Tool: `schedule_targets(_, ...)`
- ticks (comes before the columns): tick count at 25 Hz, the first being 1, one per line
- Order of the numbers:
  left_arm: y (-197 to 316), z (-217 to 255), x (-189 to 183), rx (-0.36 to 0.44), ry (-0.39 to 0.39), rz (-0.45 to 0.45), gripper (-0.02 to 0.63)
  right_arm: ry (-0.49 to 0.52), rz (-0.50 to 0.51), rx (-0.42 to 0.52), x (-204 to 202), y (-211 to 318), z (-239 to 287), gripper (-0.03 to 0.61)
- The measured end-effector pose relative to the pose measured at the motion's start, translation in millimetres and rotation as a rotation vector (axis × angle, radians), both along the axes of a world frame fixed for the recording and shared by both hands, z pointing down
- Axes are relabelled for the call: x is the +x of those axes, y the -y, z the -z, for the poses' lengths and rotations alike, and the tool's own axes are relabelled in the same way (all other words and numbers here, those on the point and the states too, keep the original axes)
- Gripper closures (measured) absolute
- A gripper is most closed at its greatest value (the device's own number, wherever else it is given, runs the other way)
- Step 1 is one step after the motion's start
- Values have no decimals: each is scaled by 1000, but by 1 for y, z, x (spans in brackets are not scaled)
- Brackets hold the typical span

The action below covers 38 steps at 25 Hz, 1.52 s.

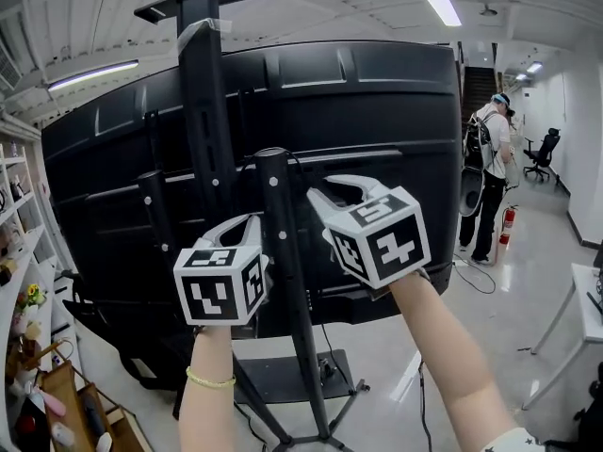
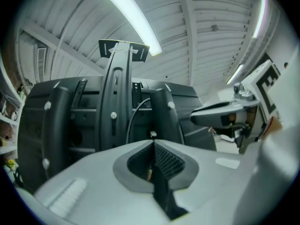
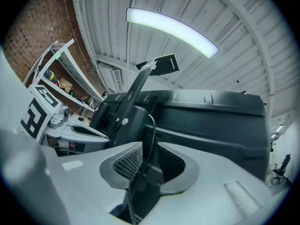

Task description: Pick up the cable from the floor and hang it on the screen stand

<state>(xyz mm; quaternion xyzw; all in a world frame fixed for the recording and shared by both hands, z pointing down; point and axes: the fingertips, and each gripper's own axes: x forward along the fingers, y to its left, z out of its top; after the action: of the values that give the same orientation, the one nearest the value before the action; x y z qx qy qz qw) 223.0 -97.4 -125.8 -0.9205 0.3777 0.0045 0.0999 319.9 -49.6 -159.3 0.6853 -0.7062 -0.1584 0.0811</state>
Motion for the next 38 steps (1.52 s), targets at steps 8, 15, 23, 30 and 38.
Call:
schedule_targets(8, -49, -151, -16, -143, -55, 29, 606, 99, -8, -49, -15, -40, -169, 569)
schedule_targets(15, -100, -250, -26, -145, -70, 87, 606, 228, -35, -110, -20, -86, -286, 578)
schedule_targets(23, -120, -299, -19, -194, -30, 97, 606, 289, -39, -216, -19, -111, -338, 580)
schedule_targets(30, -121, -307, -14, -210, -4, 105, 606, 298, -27, -228, -20, -116, -347, 580)
schedule_targets(38, -121, -308, -17, -222, -8, 113, 606, 291, -6, -209, -27, -121, -337, 580)
